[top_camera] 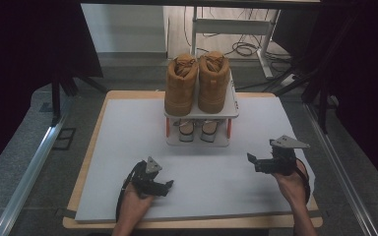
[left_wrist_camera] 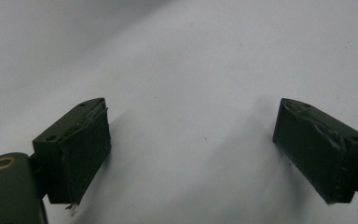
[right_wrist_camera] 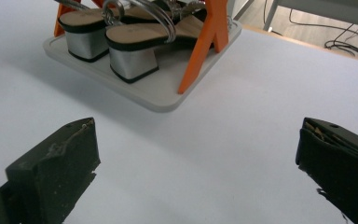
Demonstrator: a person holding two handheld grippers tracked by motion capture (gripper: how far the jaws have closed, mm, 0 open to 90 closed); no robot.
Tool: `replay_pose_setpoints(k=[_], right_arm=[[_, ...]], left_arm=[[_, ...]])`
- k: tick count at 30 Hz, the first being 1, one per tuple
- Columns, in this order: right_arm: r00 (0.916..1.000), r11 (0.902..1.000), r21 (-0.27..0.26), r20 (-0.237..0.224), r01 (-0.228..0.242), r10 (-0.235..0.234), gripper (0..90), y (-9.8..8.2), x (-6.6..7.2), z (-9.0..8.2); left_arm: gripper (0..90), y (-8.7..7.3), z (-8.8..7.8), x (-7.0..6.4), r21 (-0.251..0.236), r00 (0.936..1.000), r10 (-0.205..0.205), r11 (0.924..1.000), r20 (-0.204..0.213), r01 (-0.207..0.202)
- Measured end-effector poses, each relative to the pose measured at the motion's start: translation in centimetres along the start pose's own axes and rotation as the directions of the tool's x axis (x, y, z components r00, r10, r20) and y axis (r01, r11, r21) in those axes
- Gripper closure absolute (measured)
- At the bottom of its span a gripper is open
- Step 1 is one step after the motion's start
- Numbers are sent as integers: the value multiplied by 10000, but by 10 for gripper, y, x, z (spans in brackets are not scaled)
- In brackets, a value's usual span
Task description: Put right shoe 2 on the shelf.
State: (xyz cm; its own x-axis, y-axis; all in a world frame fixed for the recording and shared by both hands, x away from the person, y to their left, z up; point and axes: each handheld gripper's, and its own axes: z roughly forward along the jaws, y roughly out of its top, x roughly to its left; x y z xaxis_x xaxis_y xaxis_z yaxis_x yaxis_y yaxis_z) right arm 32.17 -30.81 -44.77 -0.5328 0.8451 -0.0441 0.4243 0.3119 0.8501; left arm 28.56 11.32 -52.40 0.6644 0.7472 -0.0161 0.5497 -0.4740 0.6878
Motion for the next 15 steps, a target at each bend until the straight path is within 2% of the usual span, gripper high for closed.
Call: replay_pose_setpoints(k=[15], right_arm=[[9992, 9964, 744, 29, -409, 408, 0, -41, -6, 4]], left_arm=[[107, 0, 0, 0, -8, 10000, 1, 10000, -4, -1]])
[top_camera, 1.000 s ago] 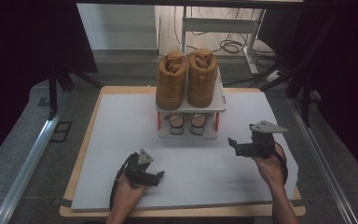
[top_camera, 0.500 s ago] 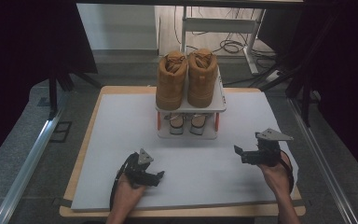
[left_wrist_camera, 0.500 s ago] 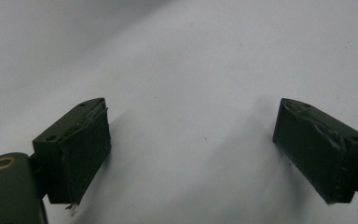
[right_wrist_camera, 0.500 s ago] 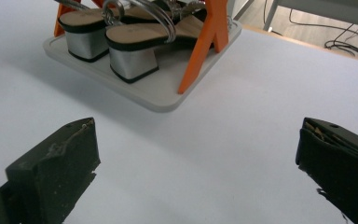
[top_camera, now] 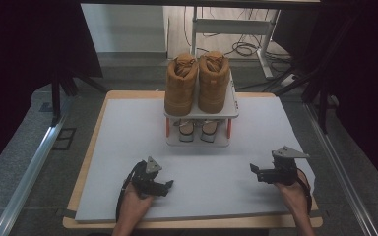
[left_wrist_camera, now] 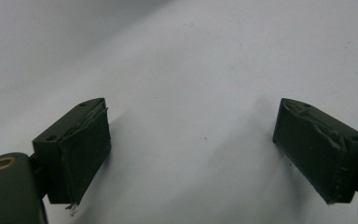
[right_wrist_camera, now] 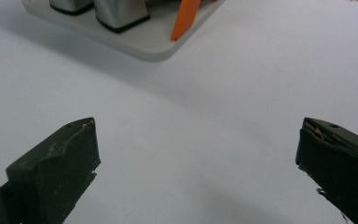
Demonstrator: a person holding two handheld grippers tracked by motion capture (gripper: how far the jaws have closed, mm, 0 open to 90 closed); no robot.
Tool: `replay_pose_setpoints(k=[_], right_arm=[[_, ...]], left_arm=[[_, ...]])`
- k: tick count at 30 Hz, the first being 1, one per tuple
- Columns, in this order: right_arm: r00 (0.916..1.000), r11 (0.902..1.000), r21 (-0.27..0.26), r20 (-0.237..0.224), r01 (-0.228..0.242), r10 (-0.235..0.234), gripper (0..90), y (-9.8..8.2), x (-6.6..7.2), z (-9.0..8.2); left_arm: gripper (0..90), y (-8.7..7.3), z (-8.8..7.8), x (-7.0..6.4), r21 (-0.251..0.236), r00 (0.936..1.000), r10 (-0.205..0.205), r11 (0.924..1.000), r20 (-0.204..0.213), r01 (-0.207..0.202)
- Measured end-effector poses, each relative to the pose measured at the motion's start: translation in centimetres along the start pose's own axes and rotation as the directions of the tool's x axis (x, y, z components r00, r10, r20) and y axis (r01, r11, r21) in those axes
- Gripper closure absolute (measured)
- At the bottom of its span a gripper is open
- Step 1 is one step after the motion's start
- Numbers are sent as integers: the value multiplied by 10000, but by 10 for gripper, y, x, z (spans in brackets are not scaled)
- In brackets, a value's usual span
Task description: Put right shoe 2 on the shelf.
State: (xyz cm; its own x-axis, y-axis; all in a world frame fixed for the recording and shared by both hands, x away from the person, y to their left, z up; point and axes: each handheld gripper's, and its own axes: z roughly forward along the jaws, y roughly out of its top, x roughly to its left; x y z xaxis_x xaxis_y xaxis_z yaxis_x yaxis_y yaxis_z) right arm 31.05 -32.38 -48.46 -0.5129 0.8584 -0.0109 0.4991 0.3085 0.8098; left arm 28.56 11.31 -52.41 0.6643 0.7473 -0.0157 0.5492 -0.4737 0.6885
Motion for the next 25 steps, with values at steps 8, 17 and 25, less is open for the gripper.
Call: replay_pose_setpoints(k=[8, 17, 25], right_arm=[[9997, 9985, 488, -34, -233, 235, 0, -22, -3, 7], [9991, 9932, 1096, -66, -402, 412, 19, -32, -5, 16], [9998, 9876, 1561, 111, -186, 171, 28, -32, -3, 20]], left_arm=[[107, 0, 0, 0, -5, 10000, 15, 10000, -6, -15], [107, 0, 0, 0, -9, 10000, 16, 10000, -21, -16], [106, 0, 0, 0, 0, 10000, -27, 10000, 13, 27]])
